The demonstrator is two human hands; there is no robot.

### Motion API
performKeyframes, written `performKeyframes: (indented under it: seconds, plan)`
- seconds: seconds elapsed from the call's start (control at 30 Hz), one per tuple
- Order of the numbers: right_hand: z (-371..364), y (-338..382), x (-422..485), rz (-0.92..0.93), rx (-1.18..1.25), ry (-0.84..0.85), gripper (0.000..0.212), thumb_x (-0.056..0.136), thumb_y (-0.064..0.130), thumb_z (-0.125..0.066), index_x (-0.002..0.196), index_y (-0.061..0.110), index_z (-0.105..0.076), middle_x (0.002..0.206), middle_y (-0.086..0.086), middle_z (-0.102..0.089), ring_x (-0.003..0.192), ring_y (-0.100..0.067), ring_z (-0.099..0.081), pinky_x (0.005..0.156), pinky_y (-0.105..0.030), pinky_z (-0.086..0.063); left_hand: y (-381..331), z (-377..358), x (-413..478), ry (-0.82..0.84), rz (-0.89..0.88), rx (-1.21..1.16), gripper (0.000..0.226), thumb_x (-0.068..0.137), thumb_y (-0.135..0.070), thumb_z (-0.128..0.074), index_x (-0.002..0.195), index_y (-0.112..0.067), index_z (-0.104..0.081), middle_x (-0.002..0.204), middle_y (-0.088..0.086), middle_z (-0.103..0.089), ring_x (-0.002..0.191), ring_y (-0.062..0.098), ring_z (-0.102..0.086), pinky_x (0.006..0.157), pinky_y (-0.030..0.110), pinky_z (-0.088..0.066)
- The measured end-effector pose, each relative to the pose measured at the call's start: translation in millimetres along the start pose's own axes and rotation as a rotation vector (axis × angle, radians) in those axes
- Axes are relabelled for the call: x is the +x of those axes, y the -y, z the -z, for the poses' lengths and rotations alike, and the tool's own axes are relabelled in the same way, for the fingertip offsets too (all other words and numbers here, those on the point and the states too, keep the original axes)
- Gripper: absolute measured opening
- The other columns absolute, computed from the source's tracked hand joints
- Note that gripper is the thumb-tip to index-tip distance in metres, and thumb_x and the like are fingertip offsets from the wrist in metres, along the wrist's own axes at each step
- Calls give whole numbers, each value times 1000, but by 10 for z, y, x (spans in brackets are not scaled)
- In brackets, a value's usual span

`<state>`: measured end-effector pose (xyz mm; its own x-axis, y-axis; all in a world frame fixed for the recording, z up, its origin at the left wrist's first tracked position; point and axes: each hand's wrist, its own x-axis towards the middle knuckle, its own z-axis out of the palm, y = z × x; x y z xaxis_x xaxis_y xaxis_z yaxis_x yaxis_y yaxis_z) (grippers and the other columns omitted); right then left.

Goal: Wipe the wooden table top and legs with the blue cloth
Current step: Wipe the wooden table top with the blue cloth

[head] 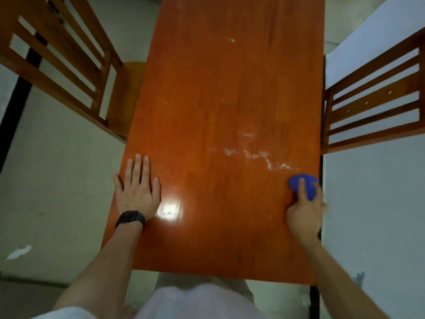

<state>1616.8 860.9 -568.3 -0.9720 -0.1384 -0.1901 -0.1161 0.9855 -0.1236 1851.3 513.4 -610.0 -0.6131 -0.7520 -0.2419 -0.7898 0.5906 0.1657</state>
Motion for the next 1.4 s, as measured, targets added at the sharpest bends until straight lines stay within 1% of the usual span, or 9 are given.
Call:
performKeyframes:
  seconds: [0.13,0.3,0.5,0.77,0.9,1.03,1.13,1.27,1.4]
  plan:
    - [180,-496,105,-281,236,-79,68,92,8,-51,153,29,-27,153,-20,-22,126,-48,-39,106,-55,-37,-321,-7,-196,26,133,15,60,103,-40,-16,158,-20,-5,165,1,-3,152,20,-1,120,56,0]
    - [-21,165,-655,243,183,-47,67,93,10,-55,153,26,-30,154,-16,-27,131,-40,-39,110,-47,-33,-1190,-132,-767,160,-129,-28,58,102,-45,-12,156,-30,6,163,-6,11,151,17,9,119,53,7]
    - [-307,275,-1089,658,96,156,85,68,16,-75,145,30,-42,150,-9,-40,92,-34,-55,73,-40,-55,-1520,-231,-1106,271,-16,-36,56,105,-39,-20,157,-32,0,164,-7,11,152,18,9,118,59,-5]
    - [322,-1379,-320,-197,189,-14,69,92,7,-53,154,18,-25,156,-18,-13,125,-43,-37,104,-46,-36,-1787,-77,-1125,387,76,-18,55,107,-31,-13,155,-33,14,161,-6,24,150,21,18,120,57,-7]
    - [313,-934,-667,34,285,99,69,94,17,-53,155,30,-22,159,-9,-12,135,-35,-28,109,-47,-35,-1804,-9,-1116,432,67,28,57,106,-35,-14,154,-33,17,161,-5,26,150,21,18,121,55,-3]
    - [10,-255,-1338,597,197,213,81,77,28,-72,148,31,-34,154,-8,-28,107,-36,-54,85,-45,-56,-1727,29,-1233,457,-37,111,64,102,-52,-17,153,-35,18,162,-3,24,150,22,16,120,55,-3]
    - [-104,-166,-1500,878,64,376,76,82,17,-66,149,33,-34,158,-3,-20,118,-37,-48,93,-46,-50,-1624,-3,-1397,478,-62,119,68,99,-61,-17,151,-38,20,160,-7,28,149,19,20,119,57,-1]
    - [95,-861,-1064,556,107,75,72,57,6,-67,126,26,-66,137,-6,-55,105,-27,-41,68,-34,-59,-1526,-38,-1474,503,-87,132,70,96,-66,-13,147,-41,27,154,-11,36,147,16,25,119,58,2]
    - [247,-1536,-663,-15,213,132,71,87,3,-58,151,23,-35,158,-9,-17,119,-36,-37,93,-41,-49,-1523,-58,-1479,492,-83,135,66,97,-65,-12,140,-43,35,154,-10,38,147,17,27,119,59,3]
